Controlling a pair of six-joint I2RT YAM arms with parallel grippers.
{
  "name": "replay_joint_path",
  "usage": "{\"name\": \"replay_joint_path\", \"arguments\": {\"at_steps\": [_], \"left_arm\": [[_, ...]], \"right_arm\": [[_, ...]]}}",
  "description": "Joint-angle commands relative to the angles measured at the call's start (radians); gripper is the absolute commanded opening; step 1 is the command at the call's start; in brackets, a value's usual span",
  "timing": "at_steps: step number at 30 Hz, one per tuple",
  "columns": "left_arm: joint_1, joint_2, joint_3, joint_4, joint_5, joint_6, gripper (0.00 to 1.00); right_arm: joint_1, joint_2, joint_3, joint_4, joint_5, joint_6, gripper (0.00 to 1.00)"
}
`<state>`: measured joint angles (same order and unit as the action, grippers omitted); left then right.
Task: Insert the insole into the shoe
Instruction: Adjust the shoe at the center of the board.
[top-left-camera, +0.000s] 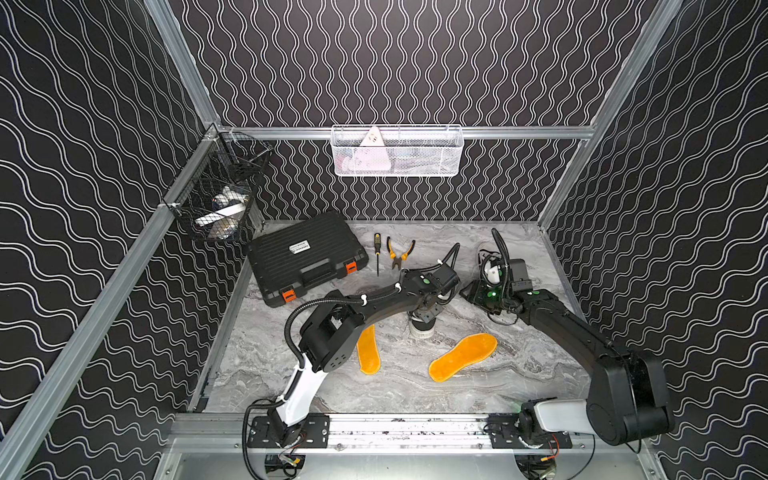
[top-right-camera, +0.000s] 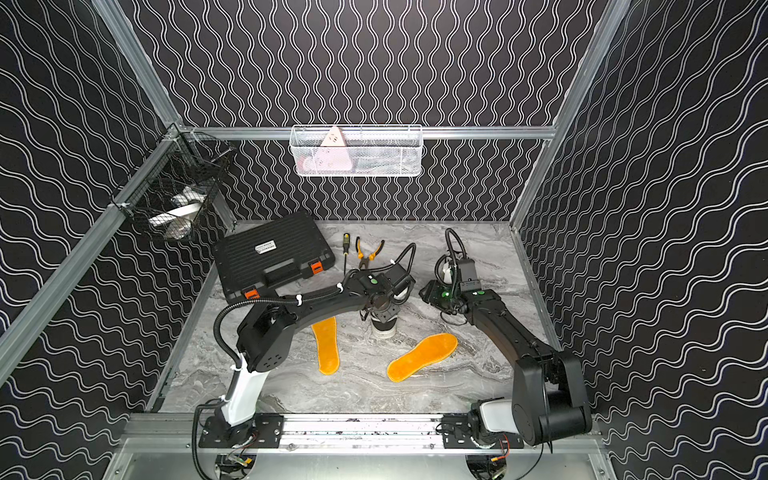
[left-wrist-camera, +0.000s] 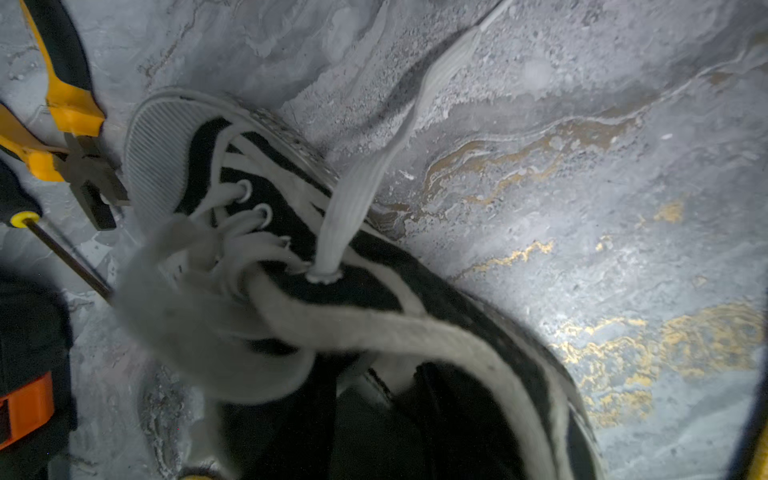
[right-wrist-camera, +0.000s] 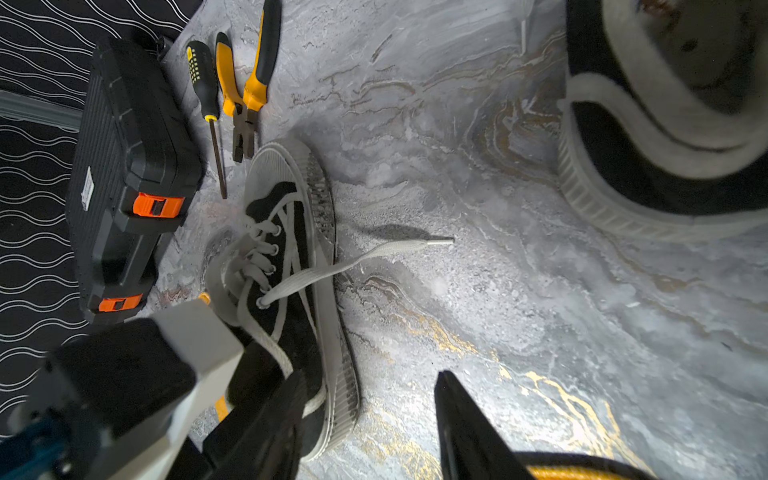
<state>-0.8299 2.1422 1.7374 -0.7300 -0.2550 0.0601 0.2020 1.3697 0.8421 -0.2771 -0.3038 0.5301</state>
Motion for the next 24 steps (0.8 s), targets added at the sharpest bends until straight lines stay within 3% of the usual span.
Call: {"name": "replay_joint_path", "arguments": {"at_steps": [1,6,9,12,16,19,24], "left_arm": [[0.008,0.036,0.037,-0.050,0.012,0.041,0.43],[0.010,0.102,0.033,-0.030,0.014,0.037,0.45],[0.012,0.134,0.037,-0.008,-0.055,0.026,0.40],[0.021,0.137,0.072,-0.021,-0.063,0.013,0.23],[0.050,0.080,0.149,-0.111,0.029,-0.056,0.01],[0.084,0.028,0.162,-0.140,0.106,-0.100,0.00],[0.113,-0.012,0.139,-0.163,0.158,-0.136,0.00]], "right_arm": [[0.000,0.005,0.002,0.002,-0.014,-0.009,0.54],[0.000,-0.010,-0.016,0.003,-0.019,-0.006,0.55],[0.000,-0.023,-0.025,-0.004,-0.018,-0.007,0.56],[0.000,-0.035,-0.033,-0.014,-0.017,-0.007,0.56],[0.003,-0.061,-0.065,-0.023,-0.018,0.018,0.58],[0.027,-0.083,-0.116,-0.009,-0.042,0.070,0.62],[0.128,-0.104,-0.151,0.005,0.030,0.161,0.62]]}}
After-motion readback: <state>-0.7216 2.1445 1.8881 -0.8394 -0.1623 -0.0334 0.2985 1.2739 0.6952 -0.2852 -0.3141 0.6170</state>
